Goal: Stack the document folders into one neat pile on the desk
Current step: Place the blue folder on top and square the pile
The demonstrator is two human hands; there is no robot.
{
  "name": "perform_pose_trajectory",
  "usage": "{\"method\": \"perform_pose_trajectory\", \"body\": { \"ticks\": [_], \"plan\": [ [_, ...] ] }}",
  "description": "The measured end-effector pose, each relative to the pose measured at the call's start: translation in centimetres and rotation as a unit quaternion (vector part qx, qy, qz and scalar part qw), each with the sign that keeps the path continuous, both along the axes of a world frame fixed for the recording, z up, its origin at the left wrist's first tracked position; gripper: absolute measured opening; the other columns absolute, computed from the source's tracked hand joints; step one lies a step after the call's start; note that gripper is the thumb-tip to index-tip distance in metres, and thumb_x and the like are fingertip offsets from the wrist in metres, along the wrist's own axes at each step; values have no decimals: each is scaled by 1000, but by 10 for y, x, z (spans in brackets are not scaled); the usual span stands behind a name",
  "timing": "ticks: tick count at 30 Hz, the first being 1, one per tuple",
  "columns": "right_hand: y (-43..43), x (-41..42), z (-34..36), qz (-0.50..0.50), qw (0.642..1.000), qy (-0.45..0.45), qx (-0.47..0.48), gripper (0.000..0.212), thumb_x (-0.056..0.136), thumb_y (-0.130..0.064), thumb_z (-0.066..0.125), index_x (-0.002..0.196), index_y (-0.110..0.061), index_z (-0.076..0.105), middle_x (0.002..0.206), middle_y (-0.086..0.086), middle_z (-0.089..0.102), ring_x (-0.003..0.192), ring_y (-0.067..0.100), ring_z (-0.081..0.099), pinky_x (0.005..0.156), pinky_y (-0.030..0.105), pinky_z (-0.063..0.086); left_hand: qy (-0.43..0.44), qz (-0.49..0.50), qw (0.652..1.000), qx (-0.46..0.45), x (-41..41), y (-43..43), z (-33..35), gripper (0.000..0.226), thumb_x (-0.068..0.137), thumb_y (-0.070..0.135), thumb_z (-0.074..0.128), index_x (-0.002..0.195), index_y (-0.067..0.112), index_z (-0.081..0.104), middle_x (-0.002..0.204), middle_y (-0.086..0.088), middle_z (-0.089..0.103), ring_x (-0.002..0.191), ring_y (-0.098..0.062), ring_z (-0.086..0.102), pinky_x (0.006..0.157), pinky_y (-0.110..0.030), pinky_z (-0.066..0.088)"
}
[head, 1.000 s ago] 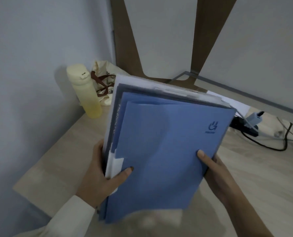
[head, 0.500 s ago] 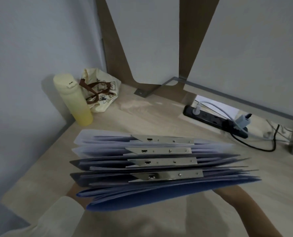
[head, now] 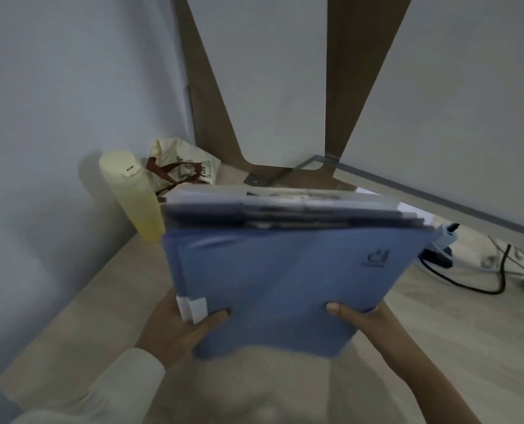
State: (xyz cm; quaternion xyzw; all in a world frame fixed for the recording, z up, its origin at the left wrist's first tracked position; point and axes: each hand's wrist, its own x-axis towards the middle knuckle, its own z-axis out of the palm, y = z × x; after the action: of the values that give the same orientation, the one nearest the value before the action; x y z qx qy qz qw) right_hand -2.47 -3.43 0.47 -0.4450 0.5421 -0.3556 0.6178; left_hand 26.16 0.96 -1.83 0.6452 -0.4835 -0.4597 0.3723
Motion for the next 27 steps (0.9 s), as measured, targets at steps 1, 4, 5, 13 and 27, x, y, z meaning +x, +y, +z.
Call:
{"method": "perform_pose_trajectory", "body": {
  "ticks": [1,4,5,13,27],
  "plan": [
    [-2,1,1,-6,1000,-20,9,48,72,-12,75,101,-44,54,86,-33,70,79,-14,66,59,10,55,27,14,1000,9,-2,-4,-1,88,35,74,71,113,37,53,101,25,69,93,7,62,76,-19,51],
    [-3,9,-7,-14,998,-43,53,46,66,-26,81,104,-40,59,93,-24,74,85,4,72,66,22,58,99,51,994,23,-6,-21,-3,60,46,47,84,98,32,59,90,9,72,82,0,67,61,-16,54],
    [-3,14,-11,-24,996,-52,72,42,69,-25,78,105,-37,61,96,-18,75,88,10,72,69,28,58,102,62,993,26,-4,-29,-6,58,43,47,83,94,29,62,89,3,73,83,-8,69,65,-20,56],
    [-22,54,-48,-63,975,-105,185,41,77,-30,71,116,-19,64,108,-1,74,95,18,72,67,27,58,97,19,982,159,25,-93,-25,64,32,50,78,88,25,61,91,6,68,91,-16,65,70,-20,48],
    [-105,78,-75,34,962,175,208,42,83,-54,52,100,-16,61,84,-4,66,72,9,62,46,16,47,120,4,974,191,59,-171,-51,53,70,46,66,117,26,56,113,1,67,103,-19,64,97,-38,47]
  ]
}}
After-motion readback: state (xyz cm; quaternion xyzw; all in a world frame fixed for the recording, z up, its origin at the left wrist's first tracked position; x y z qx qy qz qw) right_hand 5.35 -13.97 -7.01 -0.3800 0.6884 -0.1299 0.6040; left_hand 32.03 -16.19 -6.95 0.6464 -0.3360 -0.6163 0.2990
